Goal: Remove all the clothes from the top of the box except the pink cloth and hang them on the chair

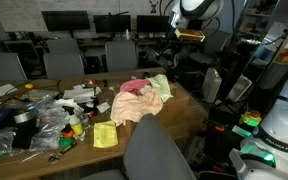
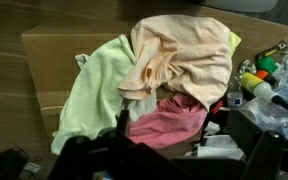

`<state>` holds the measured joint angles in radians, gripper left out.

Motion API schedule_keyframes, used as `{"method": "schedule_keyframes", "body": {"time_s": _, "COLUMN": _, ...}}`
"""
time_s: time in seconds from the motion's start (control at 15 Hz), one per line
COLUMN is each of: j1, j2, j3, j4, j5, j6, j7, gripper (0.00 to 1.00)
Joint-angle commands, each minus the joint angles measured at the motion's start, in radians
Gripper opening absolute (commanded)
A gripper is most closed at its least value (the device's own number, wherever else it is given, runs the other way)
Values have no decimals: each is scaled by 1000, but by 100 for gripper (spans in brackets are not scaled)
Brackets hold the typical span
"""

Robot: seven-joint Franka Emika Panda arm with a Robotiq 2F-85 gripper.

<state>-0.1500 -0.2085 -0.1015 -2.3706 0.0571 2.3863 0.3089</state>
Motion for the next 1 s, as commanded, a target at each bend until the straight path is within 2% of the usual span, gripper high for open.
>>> {"method": "schedule_keyframes", "body": {"time_s": 0.0, "j1": -17, "j2": 145, "j3": 10, "j4": 133, "j5": -27, "j6": 35, "j7": 128, "gripper": 100}}
{"method": "schedule_keyframes", "body": {"time_s": 0.4, "j1": -9, "j2": 364, "j3": -46, "j4": 283, "j5": -167, "j6": 87, "j7": 356, "gripper": 100}}
{"method": "schedule_keyframes", "body": {"time_s": 0.73, "j1": 2, "j2": 521, "j3": -109, "j4": 389, "j5": -142, "j6": 61, "j7": 391, "gripper": 100}}
{"method": "schedule_keyframes", "body": {"time_s": 0.93, "j1": -1, "j2": 599, "j3": -119, "j4": 443, "j5": -103, "j6": 51, "j7": 371, "gripper": 100}}
